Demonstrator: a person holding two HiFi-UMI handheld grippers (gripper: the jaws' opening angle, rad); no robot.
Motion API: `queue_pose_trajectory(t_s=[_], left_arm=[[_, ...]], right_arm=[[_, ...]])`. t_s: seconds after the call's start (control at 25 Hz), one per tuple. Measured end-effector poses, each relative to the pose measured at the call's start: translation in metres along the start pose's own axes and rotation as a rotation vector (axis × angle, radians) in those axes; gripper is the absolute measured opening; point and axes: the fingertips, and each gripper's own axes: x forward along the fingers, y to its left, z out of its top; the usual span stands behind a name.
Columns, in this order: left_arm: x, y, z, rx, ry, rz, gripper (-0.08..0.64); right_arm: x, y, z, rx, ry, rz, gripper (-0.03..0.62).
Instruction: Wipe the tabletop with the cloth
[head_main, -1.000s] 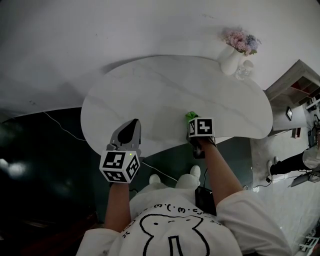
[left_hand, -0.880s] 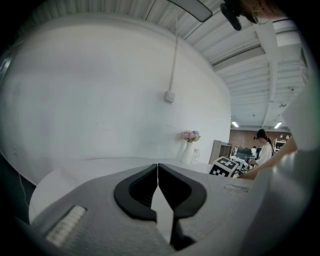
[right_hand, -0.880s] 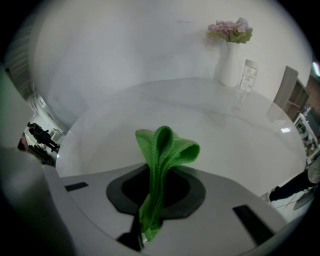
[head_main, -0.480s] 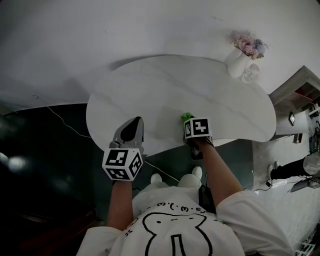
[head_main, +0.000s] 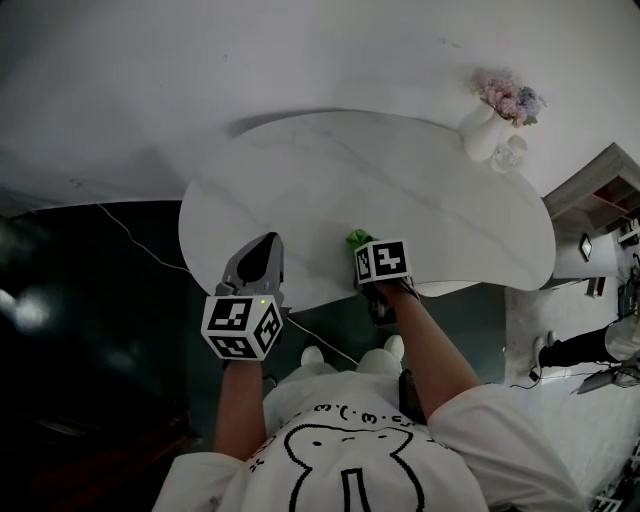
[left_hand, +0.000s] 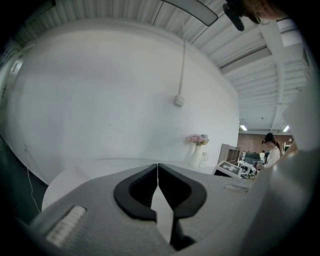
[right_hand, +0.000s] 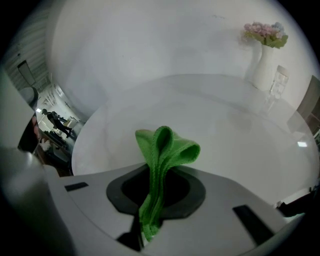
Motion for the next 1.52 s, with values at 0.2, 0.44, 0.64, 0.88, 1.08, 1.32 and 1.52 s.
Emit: queue_pose_trajectory(t_s=[0.2, 0.44, 0.64, 0.88, 1.08, 1.32, 1.52], left_arm=[[-0.006, 0.007, 0.000, -0.005, -0.005, 0.019, 0.018], [-0.012, 0.015, -0.001, -0.014, -0.010, 0.037, 0.018], [-0.017, 0.021, -0.001, -0.016, -0.011, 0.051, 0.018], [-0.026, 0.033, -0.002, -0.017, -0.012, 0.076, 0.018], [-0.036, 0.047, -0.005, -0.026, -0.013, 0.110, 0.018], [-0.052, 0.063, -0.007, -0.032, -0.019, 0.152, 0.018], [-0.061, 0.071, -0.010, -0.039, -0.018, 0.180, 0.018]], right_arm=[[0.005, 0.023, 0.000, -0.032, 0.009, 0.027, 0.046], [0.010, 0.039, 0.002, -0.044, 0.026, 0.050, 0.046], [0.014, 0.050, 0.003, -0.056, 0.035, 0.058, 0.046], [0.018, 0.064, 0.005, -0.080, 0.037, 0.057, 0.046], [0.022, 0.078, 0.006, -0.107, 0.048, 0.082, 0.046], [0.029, 0.101, 0.006, -0.140, 0.055, 0.126, 0.046], [0.032, 0.115, 0.006, -0.159, 0.063, 0.153, 0.046]])
